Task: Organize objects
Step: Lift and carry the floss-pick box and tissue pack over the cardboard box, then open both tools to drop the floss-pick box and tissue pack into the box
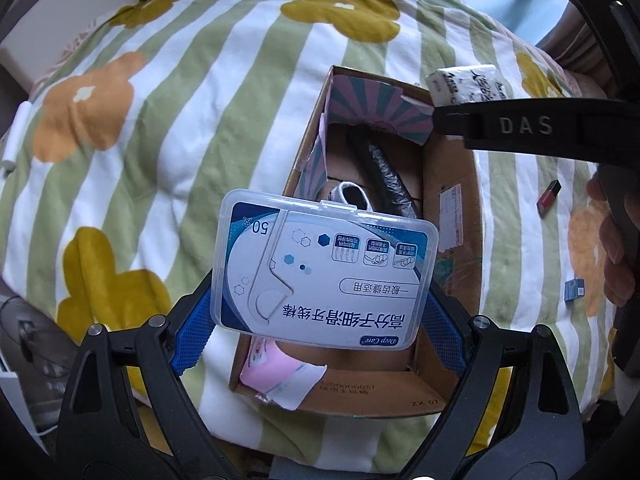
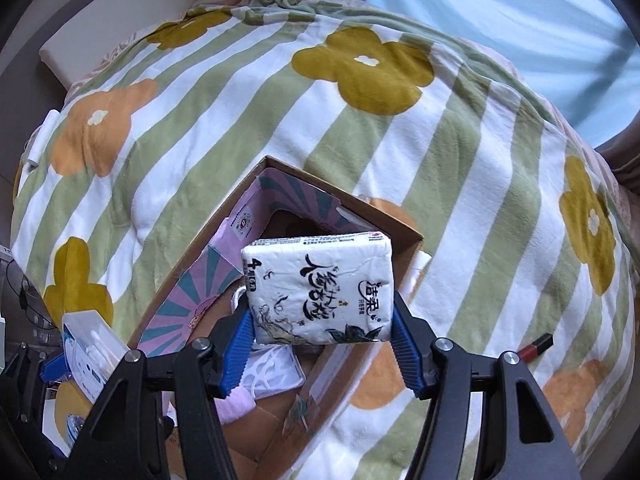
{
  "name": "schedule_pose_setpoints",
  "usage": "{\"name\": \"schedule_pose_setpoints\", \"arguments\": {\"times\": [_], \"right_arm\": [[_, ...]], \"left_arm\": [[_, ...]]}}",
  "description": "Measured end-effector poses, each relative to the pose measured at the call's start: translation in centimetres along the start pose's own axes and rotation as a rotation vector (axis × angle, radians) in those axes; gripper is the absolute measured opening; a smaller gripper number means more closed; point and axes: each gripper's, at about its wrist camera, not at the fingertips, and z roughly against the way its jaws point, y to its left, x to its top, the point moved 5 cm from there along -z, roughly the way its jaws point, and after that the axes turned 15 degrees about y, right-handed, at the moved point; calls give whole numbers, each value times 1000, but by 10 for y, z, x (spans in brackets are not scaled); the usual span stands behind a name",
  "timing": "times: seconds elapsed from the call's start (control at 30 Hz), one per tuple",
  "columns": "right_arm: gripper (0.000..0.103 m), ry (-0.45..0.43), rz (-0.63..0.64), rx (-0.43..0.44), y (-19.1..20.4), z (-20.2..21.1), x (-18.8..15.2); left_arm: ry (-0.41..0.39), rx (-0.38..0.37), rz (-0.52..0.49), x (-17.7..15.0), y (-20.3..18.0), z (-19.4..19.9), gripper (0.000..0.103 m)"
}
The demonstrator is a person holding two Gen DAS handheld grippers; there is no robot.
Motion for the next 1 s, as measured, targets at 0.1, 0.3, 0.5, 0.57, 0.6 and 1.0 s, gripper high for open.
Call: {"name": "schedule_pose_setpoints", "arguments": {"times": [0.1,0.3,0.5,0.57,0.6,1.0], "right_arm": [[58,20,33,22,5,-23,15],[58,35,65,62,6,-56,35],[58,42,66,111,3,-63,40],[58,52,70,143,6,-65,40],[59,54,64,171,7,-65,40],[102,3,23,209,5,-57,35]], "left_arm": [[9,7,-22,9,-5,-15,89],[8,9,-59,26,-17,-35,89],[0,25,-91,32,-22,-41,90],[-22,11,-104,31,-25,-37,90],[-28,1,-111,29,-26,-35,91],[11,-19,-112,-1,-37,-39,102]]}}
